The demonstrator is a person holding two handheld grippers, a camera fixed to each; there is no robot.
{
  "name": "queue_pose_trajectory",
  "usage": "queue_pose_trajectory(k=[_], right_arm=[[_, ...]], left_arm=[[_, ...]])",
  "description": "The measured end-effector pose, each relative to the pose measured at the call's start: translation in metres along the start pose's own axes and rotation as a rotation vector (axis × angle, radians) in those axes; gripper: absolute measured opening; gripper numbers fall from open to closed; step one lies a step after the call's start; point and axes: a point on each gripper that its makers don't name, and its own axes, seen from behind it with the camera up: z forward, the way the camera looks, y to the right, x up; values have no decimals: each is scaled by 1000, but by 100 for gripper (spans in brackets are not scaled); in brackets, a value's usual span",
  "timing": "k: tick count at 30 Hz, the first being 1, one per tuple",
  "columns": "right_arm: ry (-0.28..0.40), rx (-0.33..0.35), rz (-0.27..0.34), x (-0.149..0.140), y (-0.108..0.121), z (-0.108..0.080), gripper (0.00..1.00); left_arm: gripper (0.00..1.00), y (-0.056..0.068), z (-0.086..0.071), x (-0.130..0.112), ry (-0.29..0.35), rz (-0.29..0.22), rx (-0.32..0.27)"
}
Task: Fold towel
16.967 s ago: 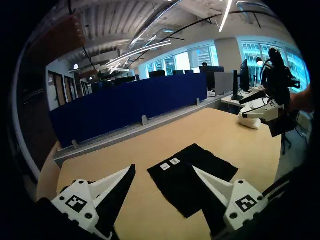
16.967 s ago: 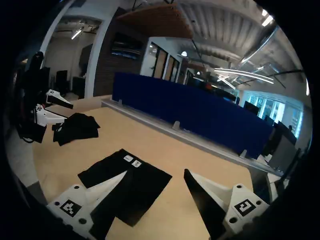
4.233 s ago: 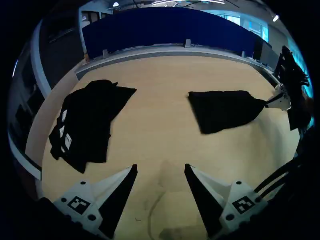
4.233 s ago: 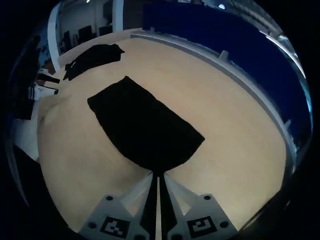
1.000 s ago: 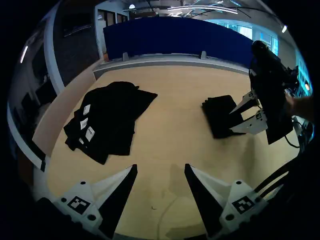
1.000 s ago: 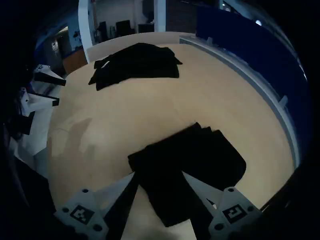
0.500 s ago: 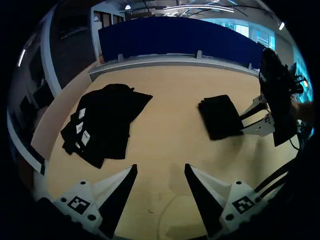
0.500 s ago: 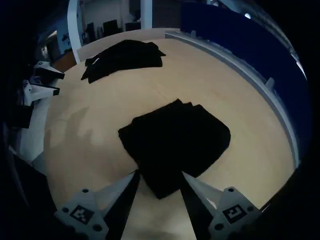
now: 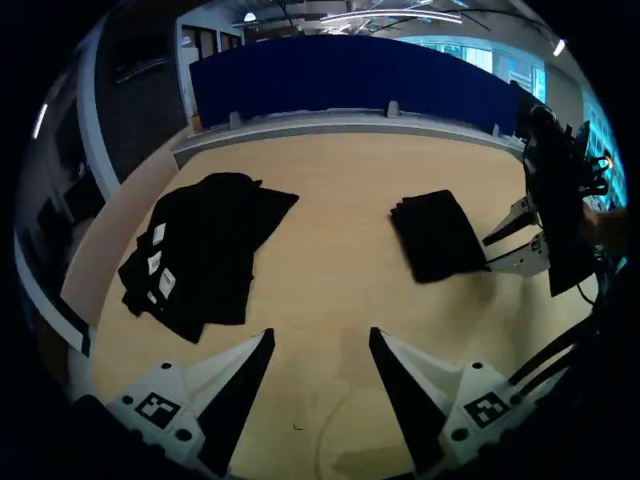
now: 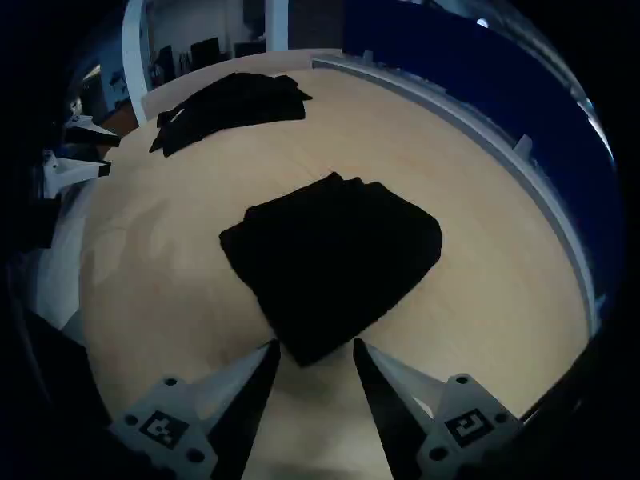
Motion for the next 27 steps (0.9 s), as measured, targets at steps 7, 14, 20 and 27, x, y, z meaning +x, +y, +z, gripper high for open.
queue_pose_trajectory(k=[7, 14, 20, 27], right_arm=[[-17, -1, -12, -9, -3, 2, 62], [-7, 10, -2, -11, -8, 6, 36], [4, 11, 7, -9, -9, 8, 11], [27, 12, 3, -1, -4, 6, 6]], left_arm=[[87, 0, 0, -1, 0, -8, 3], [87, -1, 0, -4, -1, -8, 7], [87, -2, 0, -6, -3, -9, 9], [87, -1, 0, -6, -4, -7, 7]])
